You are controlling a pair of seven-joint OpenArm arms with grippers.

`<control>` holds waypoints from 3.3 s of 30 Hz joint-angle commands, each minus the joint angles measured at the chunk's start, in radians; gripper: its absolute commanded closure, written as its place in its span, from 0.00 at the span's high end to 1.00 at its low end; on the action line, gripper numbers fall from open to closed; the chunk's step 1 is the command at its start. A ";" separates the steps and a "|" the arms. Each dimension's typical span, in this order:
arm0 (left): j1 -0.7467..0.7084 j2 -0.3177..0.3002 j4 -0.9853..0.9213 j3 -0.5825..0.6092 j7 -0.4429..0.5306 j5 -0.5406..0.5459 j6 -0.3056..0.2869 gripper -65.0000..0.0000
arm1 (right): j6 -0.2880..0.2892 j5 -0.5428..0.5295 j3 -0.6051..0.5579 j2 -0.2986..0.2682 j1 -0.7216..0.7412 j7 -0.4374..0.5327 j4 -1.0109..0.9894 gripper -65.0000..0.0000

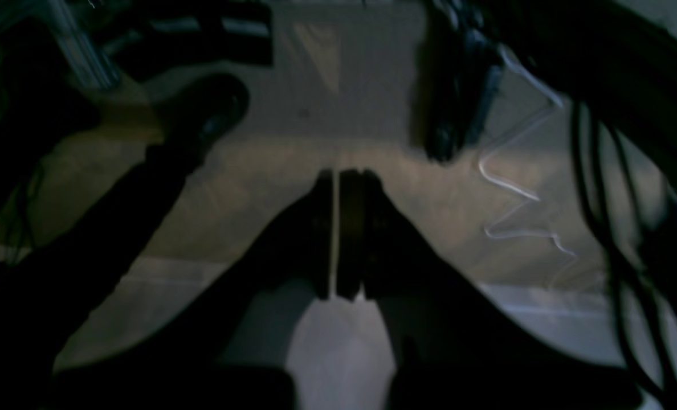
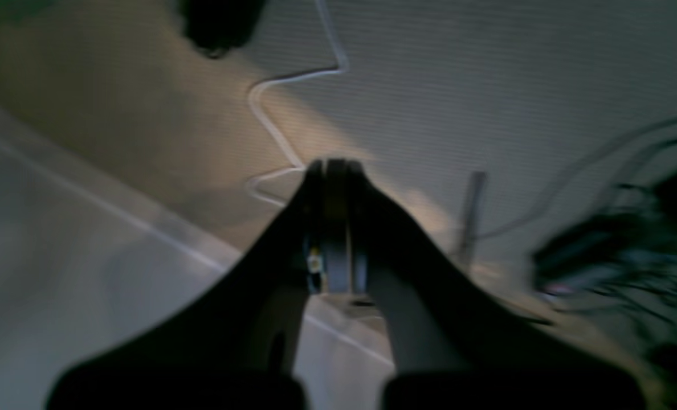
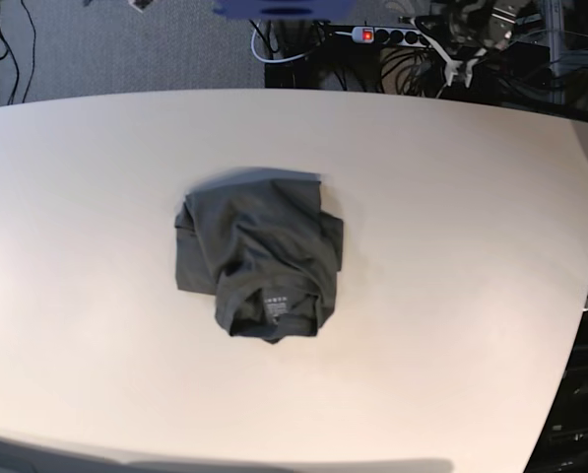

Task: Fold the T-shirt properly

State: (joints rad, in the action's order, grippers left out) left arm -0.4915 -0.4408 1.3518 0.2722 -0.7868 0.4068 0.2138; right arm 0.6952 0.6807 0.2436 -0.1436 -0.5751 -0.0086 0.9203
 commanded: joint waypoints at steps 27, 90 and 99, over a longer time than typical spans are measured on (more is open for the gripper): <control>0.320 0.224 -1.109 0.140 0.849 0.004 -0.254 0.03 | 0.003 0.000 0.194 -0.083 0.416 0.359 -0.797 0.01; 0.422 0.330 -1.267 0.146 0.989 0.119 -0.492 0.04 | -0.564 0.000 0.397 -0.020 0.504 0.431 -0.895 0.02; 0.429 0.317 -1.268 0.147 0.987 0.117 -0.597 0.04 | -0.590 0.001 0.399 0.012 0.537 0.353 -0.890 0.02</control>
State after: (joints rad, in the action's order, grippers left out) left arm -0.0635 -0.1207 0.0826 0.4164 0.1951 0.5282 -0.3737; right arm 0.1036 0.6811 0.6422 -0.1287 -0.0303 0.3408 0.0307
